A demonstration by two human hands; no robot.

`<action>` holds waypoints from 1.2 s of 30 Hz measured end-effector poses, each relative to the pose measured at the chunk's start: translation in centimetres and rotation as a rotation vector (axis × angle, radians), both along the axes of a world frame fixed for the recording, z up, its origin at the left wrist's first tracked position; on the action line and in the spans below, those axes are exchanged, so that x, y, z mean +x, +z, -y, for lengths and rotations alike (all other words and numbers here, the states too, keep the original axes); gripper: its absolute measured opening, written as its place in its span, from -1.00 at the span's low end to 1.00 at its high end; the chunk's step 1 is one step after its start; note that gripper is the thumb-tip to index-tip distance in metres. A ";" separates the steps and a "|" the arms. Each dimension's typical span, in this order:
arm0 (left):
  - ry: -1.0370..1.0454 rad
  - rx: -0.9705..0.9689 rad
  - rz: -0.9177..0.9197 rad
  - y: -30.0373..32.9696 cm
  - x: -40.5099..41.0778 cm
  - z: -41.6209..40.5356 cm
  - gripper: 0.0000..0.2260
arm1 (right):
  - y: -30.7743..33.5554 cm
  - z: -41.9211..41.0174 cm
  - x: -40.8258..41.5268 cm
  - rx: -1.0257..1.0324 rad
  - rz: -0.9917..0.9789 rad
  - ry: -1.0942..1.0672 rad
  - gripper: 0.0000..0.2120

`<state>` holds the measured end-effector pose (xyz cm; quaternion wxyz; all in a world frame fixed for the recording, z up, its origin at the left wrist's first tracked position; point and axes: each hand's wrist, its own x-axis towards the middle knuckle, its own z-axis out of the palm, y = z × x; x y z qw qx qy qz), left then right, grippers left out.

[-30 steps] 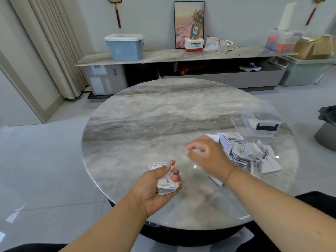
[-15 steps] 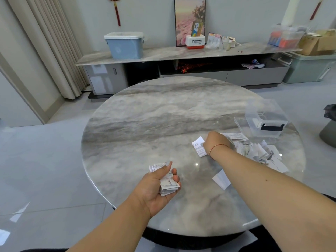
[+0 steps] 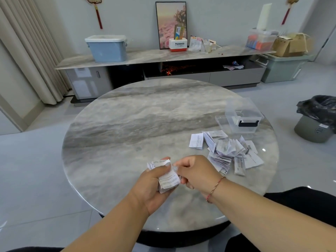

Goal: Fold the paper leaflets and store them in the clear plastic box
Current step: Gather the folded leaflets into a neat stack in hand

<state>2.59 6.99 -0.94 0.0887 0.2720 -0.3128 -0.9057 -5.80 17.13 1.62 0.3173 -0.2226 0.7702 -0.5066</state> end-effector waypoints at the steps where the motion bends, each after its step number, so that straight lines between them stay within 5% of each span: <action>1: 0.015 0.008 0.022 0.0 -0.1 0.1 -0.74 | 0.4 -0.6 -0.6 -0.005 -0.020 -0.020 -0.90; 3: 0.039 0.052 0.044 -0.1 -0.3 0.2 -0.79 | 0.8 -2.4 -2.9 0.069 -0.252 -0.133 -0.85; 6: 0.054 0.068 0.066 -0.3 -0.4 0.1 -0.82 | 0.3 -4.8 -5.0 0.490 -0.666 -0.113 -0.96; 10: 0.032 0.074 0.091 -0.3 -0.8 -0.8 -0.80 | -3.3 -5.0 -4.0 0.809 -0.881 0.094 -0.53; 14: 0.003 0.104 0.117 -0.1 -1.1 -1.2 -0.89 | -4.6 -4.6 -3.3 0.847 -0.998 0.152 -0.63; 24: -0.063 0.182 0.165 -0.6 -1.1 -1.1 -0.74 | -5.3 -4.8 -4.4 0.784 -1.099 0.190 -0.78; 30: -0.085 0.165 0.208 -0.7 -1.1 -1.4 -0.76 | -4.3 -5.6 -4.2 0.226 -1.097 -0.183 -0.90; 36: -0.159 0.220 0.077 -0.3 -1.2 -2.1 -0.62 | -3.8 -4.7 -0.8 -0.141 -1.024 0.057 -0.74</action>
